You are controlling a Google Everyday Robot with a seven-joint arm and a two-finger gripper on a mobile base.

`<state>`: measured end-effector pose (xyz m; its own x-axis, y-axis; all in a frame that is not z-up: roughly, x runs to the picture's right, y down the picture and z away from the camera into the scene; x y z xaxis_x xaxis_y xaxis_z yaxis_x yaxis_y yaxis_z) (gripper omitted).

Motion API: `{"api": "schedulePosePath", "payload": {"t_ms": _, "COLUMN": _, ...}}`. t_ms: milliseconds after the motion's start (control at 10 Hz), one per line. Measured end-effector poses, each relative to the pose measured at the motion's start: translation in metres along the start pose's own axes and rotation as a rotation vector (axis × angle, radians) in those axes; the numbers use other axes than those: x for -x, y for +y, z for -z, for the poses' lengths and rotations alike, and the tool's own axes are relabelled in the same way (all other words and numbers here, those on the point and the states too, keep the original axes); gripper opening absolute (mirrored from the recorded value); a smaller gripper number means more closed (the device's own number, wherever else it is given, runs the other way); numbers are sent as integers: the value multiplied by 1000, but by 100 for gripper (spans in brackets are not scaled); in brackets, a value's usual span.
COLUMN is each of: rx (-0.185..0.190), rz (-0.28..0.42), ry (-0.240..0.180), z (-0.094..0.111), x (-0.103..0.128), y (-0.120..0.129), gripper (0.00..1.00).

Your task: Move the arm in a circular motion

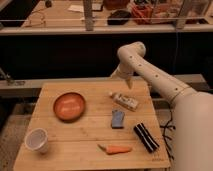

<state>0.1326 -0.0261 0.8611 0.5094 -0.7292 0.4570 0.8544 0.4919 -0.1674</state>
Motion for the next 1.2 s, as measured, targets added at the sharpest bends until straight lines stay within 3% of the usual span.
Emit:
{"api": "schedulePosePath", "payload": {"t_ms": 300, "rx": 32, "rz": -64, "ry": -5, "z": 2, "x": 40, "y": 46, "gripper": 80}}
{"api": "schedulePosePath", "payload": {"t_ms": 800, "rx": 126, "rz": -154, "ry": -5, "z": 21, "x": 137, "y": 137, "gripper": 80}}
{"api": "schedulePosePath", "payload": {"t_ms": 1000, "rx": 135, "rz": -156, "ry": -6, "z": 35, "x": 180, "y": 159, "gripper": 80}}
{"api": "schedulePosePath", "payload": {"t_ms": 1200, "rx": 112, "rz": -102, "ry": -1, "z": 56, "x": 222, "y": 159, "gripper": 80}}
